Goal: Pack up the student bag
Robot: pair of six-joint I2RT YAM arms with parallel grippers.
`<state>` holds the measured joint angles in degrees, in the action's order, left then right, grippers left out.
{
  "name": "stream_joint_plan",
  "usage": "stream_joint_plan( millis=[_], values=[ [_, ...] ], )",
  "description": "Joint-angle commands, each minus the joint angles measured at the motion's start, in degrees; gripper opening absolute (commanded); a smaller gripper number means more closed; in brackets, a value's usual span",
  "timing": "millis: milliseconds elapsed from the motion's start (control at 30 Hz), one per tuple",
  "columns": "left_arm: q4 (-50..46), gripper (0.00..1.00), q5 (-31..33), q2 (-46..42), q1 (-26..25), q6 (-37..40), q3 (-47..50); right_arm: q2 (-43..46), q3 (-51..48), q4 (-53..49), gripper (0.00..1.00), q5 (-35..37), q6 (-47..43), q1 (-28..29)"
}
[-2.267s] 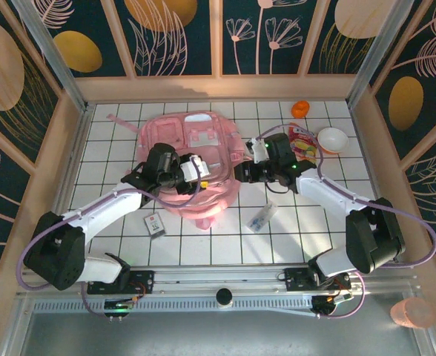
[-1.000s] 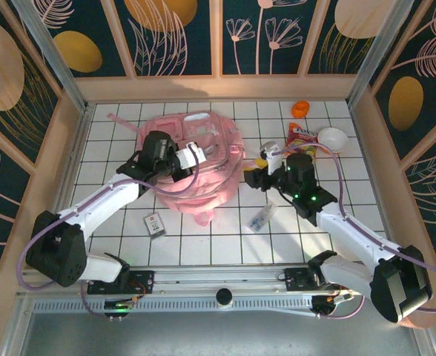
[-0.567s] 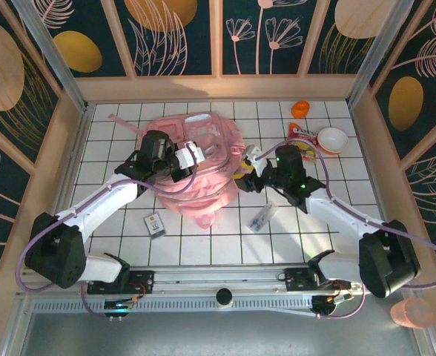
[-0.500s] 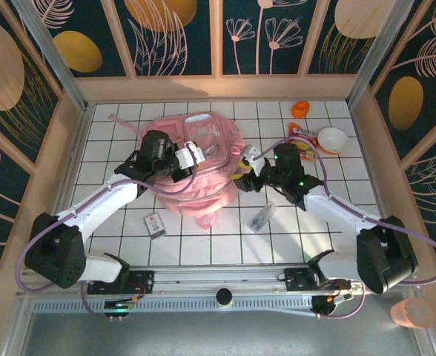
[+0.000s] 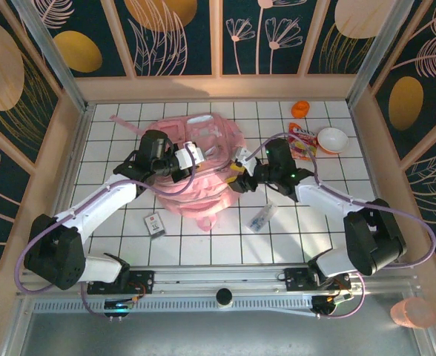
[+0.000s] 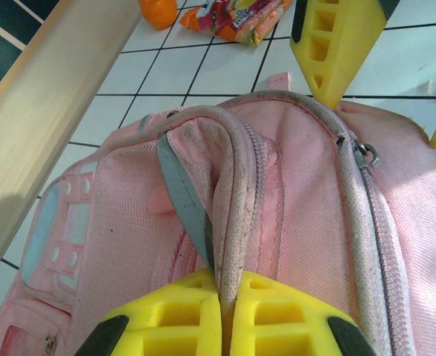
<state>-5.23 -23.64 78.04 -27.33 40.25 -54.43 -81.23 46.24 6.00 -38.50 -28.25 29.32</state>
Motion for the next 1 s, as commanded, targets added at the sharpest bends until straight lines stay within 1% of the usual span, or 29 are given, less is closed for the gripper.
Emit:
stream_joint_plan(
  millis=[0, 167, 233, 333, 467, 600, 667, 700, 767, 800, 833, 867, 900, 967],
  values=[
    [6.2, 0.0, -7.0, -2.2, -0.3, 1.2, -3.1, -1.1, 3.0, 1.8, 0.54, -3.0, -0.1, 0.5],
    [6.5, 0.0, -7.8, -2.1, -0.3, 1.1, -3.0, -2.9, 4.1, 1.7, 0.54, -3.8, 0.8, 1.1],
    [6.6, 0.0, -7.8, -2.1, -0.3, 1.0, -3.2, -3.7, 4.8, 1.2, 0.51, -4.5, 1.1, 1.5],
    [7.0, 0.0, -6.6, -2.0, -0.3, 0.7, -3.2, -4.7, 6.3, -1.7, 0.39, -5.7, 1.0, 1.7],
    [7.3, 0.0, -4.8, -1.7, -0.2, 0.7, -3.0, -4.1, 6.9, -3.5, 0.19, -4.8, 2.5, 1.7],
    [7.0, 0.0, -1.8, -1.1, -0.3, 0.6, -2.9, -2.8, 7.8, -4.6, 0.09, -3.2, 5.7, 1.7],
    [6.5, 0.0, -0.8, -0.9, -0.3, 1.0, -2.9, -2.4, 8.6, -5.7, 0.01, -2.0, 7.1, 1.7],
    [6.4, 0.0, -0.5, -0.8, -0.2, 1.1, -2.7, -2.2, 9.0, -6.1, 0.0, -1.9, 7.4, 2.7],
    [6.1, 0.0, 0.0, -0.5, -0.3, 1.4, -2.7, -1.9, 9.6, -6.9, 0.0, -2.2, 8.5, 2.8],
    [5.8, 0.0, 0.0, -0.5, -0.3, 1.4, -2.8, -1.7, 9.8, -7.0, 0.03, -2.6, 9.0, 2.8],
    [5.7, 0.0, -0.2, -0.4, -0.3, 1.4, -2.9, -1.9, 10.0, -7.0, 0.12, -3.2, 9.7, 3.0],
    [5.7, 0.0, -0.8, -0.5, -0.3, 1.4, -2.8, -2.1, 10.2, -6.9, 0.19, -3.8, 10.2, 3.2],
    [5.9, 0.0, -1.2, -0.5, -0.3, 1.3, -2.7, -2.4, 10.4, -6.9, 0.23, -3.9, 10.2, 3.6],
    [6.4, 0.0, -2.2, -0.6, -0.3, 1.0, -2.6, -3.3, 11.0, -7.1, 0.26, -3.3, 10.0, 4.6]
  ],
)
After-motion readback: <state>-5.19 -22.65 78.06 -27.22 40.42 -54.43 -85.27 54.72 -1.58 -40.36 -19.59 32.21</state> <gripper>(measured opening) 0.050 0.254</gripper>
